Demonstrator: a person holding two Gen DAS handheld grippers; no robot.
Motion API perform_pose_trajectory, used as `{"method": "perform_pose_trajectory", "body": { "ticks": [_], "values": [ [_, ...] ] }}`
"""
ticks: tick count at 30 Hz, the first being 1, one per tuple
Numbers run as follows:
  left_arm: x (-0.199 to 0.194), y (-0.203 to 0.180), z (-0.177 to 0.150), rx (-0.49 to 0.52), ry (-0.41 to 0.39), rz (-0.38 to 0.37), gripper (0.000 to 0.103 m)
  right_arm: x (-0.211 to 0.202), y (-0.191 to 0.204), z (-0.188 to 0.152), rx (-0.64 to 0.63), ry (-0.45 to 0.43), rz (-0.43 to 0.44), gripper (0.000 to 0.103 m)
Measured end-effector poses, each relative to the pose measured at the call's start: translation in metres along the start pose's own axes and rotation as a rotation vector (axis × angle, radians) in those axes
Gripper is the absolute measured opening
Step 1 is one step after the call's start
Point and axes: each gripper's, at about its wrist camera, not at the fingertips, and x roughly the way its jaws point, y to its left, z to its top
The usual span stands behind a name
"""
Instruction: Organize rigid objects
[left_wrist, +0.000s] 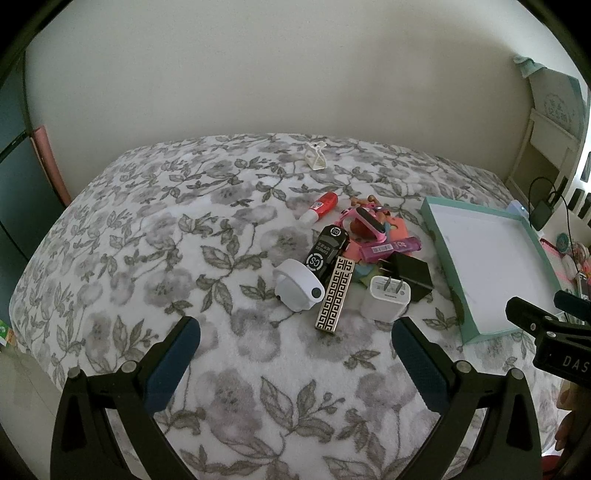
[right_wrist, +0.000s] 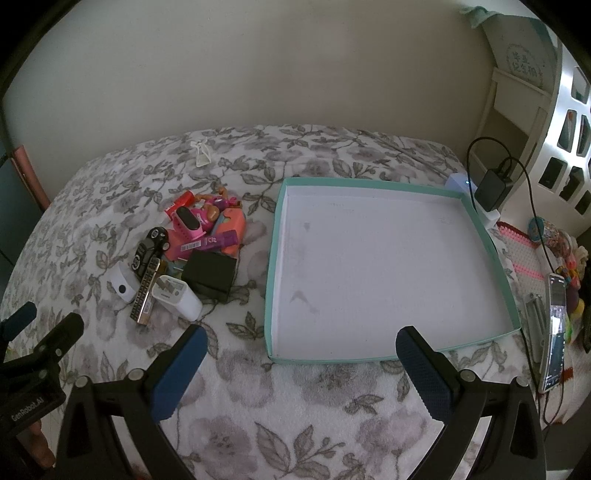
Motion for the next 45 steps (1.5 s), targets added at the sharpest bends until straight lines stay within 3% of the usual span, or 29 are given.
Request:
{"method": "perform_pose_trajectory", "body": {
  "ticks": [45],
  "values": [
    [0.0038,0.0,-0.0029,-0.003,0.011,0.001,0.103,0.0014,0.0,-0.0007,0.001,0.004,0.0,0.103]
  ]
}}
